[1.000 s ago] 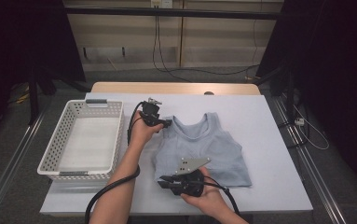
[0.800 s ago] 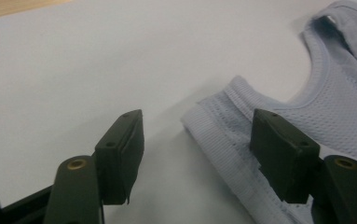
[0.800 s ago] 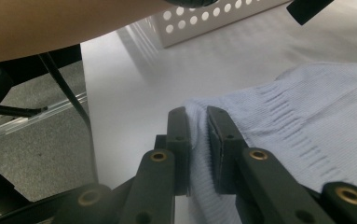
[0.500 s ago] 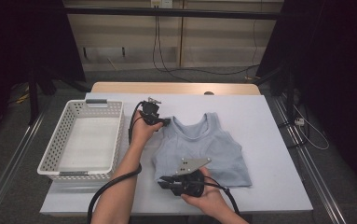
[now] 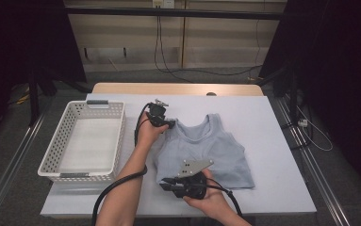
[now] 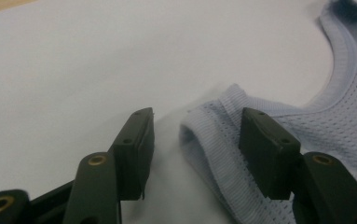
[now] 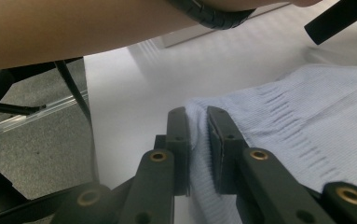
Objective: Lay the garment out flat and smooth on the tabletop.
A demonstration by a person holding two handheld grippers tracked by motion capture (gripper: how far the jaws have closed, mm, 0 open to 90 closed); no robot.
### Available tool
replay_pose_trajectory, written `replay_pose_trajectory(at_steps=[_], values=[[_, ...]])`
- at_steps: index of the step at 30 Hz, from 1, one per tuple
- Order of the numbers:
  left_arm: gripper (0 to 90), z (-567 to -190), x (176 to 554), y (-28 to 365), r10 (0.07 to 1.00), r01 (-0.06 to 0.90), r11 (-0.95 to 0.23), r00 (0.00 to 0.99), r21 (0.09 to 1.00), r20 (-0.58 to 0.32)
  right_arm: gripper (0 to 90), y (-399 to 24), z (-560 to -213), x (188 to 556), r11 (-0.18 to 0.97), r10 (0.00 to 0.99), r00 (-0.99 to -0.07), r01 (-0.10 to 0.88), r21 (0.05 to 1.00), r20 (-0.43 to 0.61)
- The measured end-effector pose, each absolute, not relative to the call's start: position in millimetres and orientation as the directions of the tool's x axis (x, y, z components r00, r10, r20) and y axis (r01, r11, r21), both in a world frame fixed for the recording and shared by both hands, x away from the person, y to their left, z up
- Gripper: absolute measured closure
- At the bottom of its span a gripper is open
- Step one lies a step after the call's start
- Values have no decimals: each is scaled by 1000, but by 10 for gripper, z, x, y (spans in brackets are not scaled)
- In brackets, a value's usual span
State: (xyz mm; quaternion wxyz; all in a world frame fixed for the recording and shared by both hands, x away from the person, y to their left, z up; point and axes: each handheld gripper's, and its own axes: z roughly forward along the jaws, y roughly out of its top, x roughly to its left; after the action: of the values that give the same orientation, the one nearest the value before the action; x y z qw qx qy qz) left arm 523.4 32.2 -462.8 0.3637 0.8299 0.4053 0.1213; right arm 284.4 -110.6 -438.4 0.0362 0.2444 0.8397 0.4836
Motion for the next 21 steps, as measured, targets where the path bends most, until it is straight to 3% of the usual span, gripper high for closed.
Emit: replay_pose_trajectory(at_steps=[7,14,21], values=[[559,-4593,5201,236,756,593,-438,649,676,-79,803,-1100,-4385,2840,417,447,-879,370,830,167],[752,-4573,5173,242,771,641,-401,622,654,-137,804,-1081,-4399,2838,424,447,-880,368,828,162],[832,-4555,5185,238,793,697,-351,577,626,-197,804,-1063,-4415,2838,433,446,-881,367,824,158]])
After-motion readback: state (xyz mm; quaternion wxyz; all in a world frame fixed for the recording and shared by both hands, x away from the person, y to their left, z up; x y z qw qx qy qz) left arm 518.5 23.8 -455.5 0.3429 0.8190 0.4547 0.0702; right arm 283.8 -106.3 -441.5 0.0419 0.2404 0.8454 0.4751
